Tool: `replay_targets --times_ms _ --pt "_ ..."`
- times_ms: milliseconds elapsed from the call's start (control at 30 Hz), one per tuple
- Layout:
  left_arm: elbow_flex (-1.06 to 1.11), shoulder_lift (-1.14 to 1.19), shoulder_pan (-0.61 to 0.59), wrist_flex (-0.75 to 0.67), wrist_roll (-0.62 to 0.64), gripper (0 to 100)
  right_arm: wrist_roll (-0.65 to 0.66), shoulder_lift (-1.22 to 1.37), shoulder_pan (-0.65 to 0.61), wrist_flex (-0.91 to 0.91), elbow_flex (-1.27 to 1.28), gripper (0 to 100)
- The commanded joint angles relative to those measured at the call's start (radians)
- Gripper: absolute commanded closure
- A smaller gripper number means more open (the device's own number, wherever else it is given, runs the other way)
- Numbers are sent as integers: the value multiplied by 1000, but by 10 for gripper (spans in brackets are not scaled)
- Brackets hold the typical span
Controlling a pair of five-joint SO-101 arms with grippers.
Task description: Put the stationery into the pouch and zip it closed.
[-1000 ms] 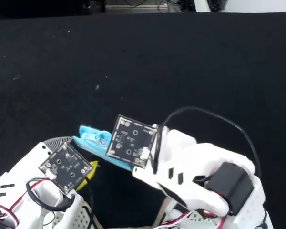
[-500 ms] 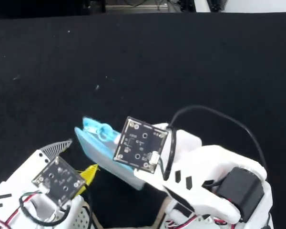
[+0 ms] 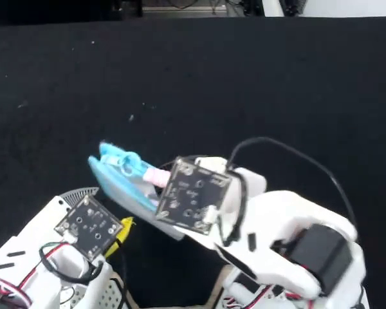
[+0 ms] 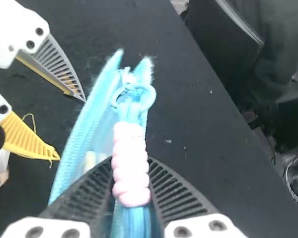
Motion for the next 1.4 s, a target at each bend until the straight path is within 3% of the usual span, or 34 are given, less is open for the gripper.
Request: replay_targets --times_ms 0,133,367,500,667,967,1367 --pt "7 -2 -12 5 12 734 135 -4 -2 -91 101 988" --pt "13 -2 -31 26 6 734 206 -10 -3 -106 162 988" --pt "15 -2 -159 20 -66 734 203 -12 -9 -26 96 987" --pt "33 -2 -133 17 -66 734 84 -4 -9 -34 97 982" --pt "88 -2 -124 -12 -64 734 -104 -4 -9 -52 94 884" --pt "189 -2 -117 -126 -21 734 -110 -8 -9 -132 91 878" --pt "196 -2 -117 -126 -25 734 -120 -4 -9 -149 91 874"
